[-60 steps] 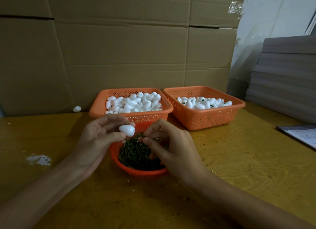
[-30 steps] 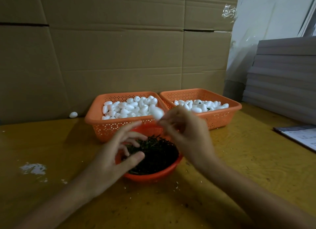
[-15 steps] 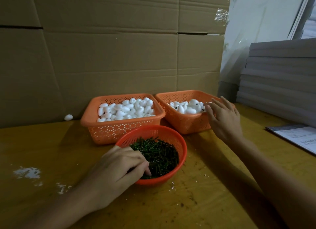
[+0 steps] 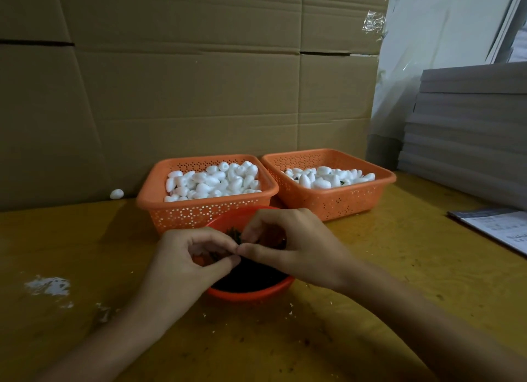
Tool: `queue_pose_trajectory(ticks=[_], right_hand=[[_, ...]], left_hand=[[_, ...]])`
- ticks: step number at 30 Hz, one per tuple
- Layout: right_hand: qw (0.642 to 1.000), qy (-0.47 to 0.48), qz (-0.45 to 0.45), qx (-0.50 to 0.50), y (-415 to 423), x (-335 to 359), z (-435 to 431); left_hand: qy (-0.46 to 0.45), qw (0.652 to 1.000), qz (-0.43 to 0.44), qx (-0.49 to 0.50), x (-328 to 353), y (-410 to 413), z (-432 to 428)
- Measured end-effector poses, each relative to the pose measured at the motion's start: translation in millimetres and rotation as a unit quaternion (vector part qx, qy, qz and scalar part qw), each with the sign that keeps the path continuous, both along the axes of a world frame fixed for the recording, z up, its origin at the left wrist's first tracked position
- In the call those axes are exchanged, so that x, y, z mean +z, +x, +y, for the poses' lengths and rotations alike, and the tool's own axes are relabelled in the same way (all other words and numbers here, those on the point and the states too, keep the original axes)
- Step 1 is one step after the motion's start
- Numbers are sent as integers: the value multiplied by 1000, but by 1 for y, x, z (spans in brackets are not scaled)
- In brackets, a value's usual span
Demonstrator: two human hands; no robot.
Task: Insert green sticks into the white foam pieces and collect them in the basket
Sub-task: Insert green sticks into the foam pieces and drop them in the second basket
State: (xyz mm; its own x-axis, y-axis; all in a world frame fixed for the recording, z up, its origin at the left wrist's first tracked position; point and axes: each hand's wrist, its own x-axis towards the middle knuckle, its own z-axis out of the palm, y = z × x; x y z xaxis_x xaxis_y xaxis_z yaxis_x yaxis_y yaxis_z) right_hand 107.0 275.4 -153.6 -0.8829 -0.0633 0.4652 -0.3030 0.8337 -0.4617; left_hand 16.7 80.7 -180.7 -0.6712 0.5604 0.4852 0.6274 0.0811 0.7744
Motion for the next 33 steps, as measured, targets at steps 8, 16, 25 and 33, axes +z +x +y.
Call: queue_pose_trajectory(ticks=[8,16,25,33], right_hand=[[1000,-19,8,6,3,3,0],[999,-21,28,8,2,-2,-4],[996,-86,23,-21,-5,-15,2],[999,-45,9,-12,-7,-24,-3]], left_hand=[[44,999,-18,-9,-3,6,1],[51,999,-8,-10,-6,6,0],[22,986,141,83,-3,-6,2],[-350,919,70,166,58,-102,34]])
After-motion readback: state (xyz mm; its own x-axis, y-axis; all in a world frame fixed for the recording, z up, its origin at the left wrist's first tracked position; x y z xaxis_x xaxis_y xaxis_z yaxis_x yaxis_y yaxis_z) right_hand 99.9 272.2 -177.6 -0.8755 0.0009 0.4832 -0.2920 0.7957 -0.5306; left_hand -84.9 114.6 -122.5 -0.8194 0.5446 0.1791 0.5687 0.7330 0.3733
